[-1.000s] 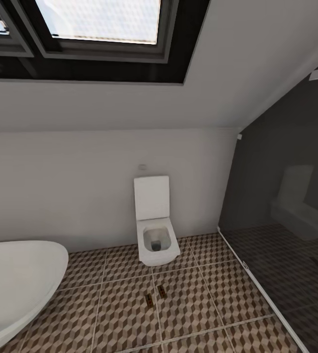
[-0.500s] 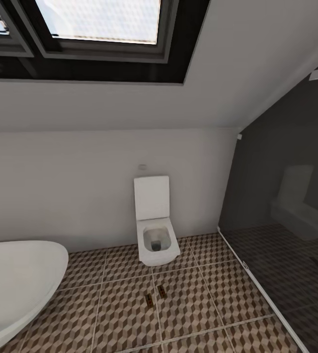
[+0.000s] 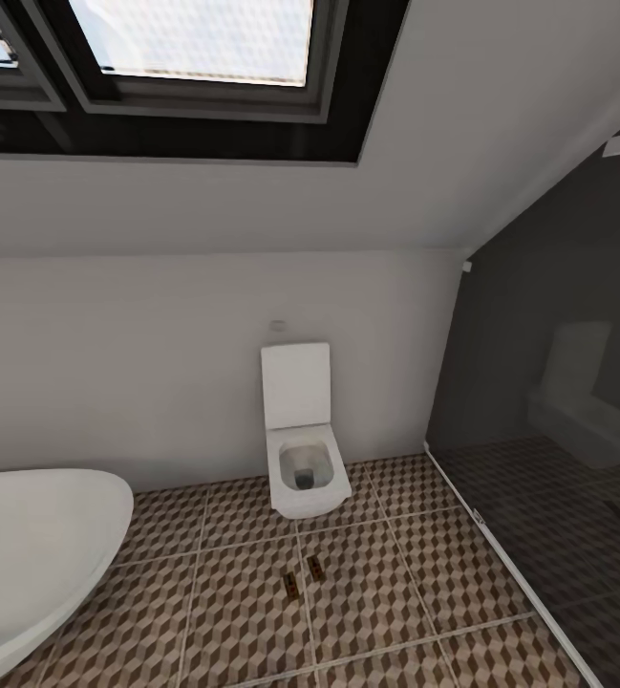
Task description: Take the four mousetraps from the cabinet in the bathroom and place them on the bathroom floor. Make sure all four end up on the same floor surface, and ensure that at least two of them are either under or directly next to the same bathroom sink.
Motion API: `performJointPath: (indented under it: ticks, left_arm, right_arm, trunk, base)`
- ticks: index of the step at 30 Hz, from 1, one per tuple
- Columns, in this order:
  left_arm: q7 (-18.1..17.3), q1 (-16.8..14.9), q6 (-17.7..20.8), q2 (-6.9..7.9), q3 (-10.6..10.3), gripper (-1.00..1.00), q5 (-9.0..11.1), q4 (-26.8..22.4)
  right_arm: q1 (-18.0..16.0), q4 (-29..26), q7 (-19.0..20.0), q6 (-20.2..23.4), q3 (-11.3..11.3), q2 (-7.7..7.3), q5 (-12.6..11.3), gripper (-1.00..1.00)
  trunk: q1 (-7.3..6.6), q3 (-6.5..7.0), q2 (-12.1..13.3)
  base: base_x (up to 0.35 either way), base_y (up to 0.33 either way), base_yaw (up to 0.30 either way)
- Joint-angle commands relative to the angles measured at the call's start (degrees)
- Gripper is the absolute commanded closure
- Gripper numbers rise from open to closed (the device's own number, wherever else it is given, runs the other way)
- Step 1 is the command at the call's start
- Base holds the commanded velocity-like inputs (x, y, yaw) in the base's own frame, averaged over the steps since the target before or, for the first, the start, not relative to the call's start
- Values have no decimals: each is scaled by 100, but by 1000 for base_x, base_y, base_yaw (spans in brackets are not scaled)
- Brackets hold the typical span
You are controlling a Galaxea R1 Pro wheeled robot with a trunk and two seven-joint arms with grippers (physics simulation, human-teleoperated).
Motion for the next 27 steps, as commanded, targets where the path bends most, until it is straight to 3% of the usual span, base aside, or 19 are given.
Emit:
performJointPath:
  ticks: [1, 27]
  left_arm:
    - [24, -3, -8, 6, -49, -100, 47, -7]
    - [24, -2, -8, -6, -46, -100, 46, -12]
  right_arm:
    - [-8, 15, -7, -21, 48, 4, -53, -100]
    - [-8, 15, -7, -21, 46, 4, -53, -100]
  trunk:
    - [3, -13, -13]
    - [3, -13, -13]
  base:
    - [0, 0, 0]
    - [0, 0, 0]
